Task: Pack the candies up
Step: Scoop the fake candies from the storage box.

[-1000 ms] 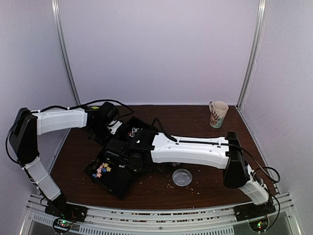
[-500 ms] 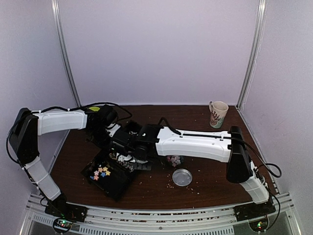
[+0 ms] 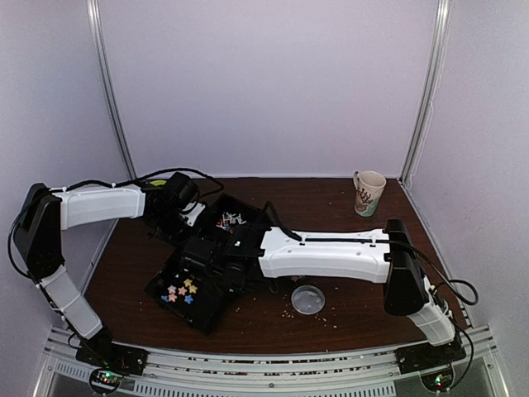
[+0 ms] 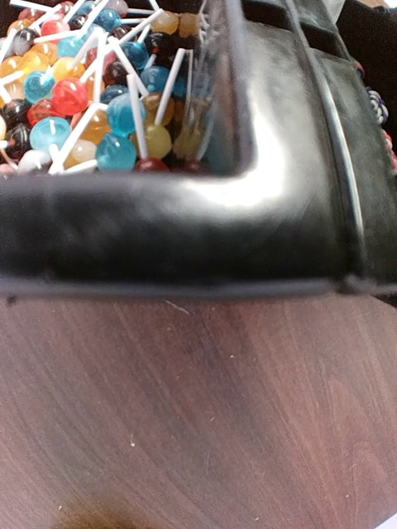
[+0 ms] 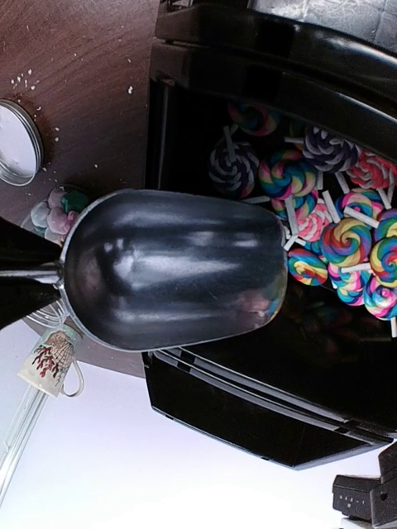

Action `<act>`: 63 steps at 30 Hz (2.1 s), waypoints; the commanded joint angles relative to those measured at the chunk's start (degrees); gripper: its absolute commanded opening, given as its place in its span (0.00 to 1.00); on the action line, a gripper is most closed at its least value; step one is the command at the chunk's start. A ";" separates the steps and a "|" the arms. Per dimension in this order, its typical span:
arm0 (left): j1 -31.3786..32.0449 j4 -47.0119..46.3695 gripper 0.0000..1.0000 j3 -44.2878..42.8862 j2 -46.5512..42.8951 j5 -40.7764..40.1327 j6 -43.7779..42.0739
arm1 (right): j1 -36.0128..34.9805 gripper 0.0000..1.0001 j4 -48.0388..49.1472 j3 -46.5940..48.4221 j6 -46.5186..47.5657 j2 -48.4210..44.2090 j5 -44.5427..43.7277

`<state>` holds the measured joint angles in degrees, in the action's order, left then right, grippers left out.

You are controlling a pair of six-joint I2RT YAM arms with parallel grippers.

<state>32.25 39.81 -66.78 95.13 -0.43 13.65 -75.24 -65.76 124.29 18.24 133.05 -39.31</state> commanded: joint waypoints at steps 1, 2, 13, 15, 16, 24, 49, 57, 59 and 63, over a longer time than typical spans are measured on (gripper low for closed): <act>-0.09 -2.13 0.00 -3.25 -1.62 6.13 1.27 | 0.05 0.00 -2.58 -0.69 0.01 -0.35 -4.71; -0.15 -1.99 0.00 -3.22 -1.35 6.06 1.45 | -0.06 0.00 -3.20 -0.56 -0.48 -0.26 -5.03; -0.83 -1.01 0.00 -3.09 2.76 8.24 2.14 | -0.02 0.00 -5.89 -2.50 -3.48 -1.94 -9.26; -0.90 -0.90 0.00 -3.09 3.20 8.49 2.11 | 0.06 0.00 -5.37 -3.28 -3.21 -2.59 -9.90; -0.92 -0.87 0.00 -3.11 3.29 8.43 2.10 | 0.01 0.00 -5.32 -3.53 -3.09 -2.81 -9.98; -0.88 -1.62 0.00 -3.35 2.42 8.95 1.39 | 0.01 0.00 -3.88 -5.23 0.09 -1.60 -8.47; 0.18 -8.32 0.00 -1.06 -4.25 17.27 -1.03 | 5.60 0.00 10.03 -8.11 -0.90 -0.48 24.22; 0.20 -9.14 0.00 -0.87 -4.66 19.50 -1.06 | 6.73 0.00 23.12 -19.10 0.48 -8.47 33.65; 0.23 -9.14 0.00 -0.89 -4.75 19.54 -1.10 | 6.86 0.00 22.44 -18.39 0.05 -7.72 32.24; 0.31 -9.31 0.00 -0.80 -5.08 19.87 -1.36 | 7.42 0.00 18.22 -14.33 -1.22 -4.88 30.19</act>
<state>31.70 39.13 -65.12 95.33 9.74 12.49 -68.01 -43.40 108.31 17.61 123.98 -11.49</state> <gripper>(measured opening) 0.063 0.081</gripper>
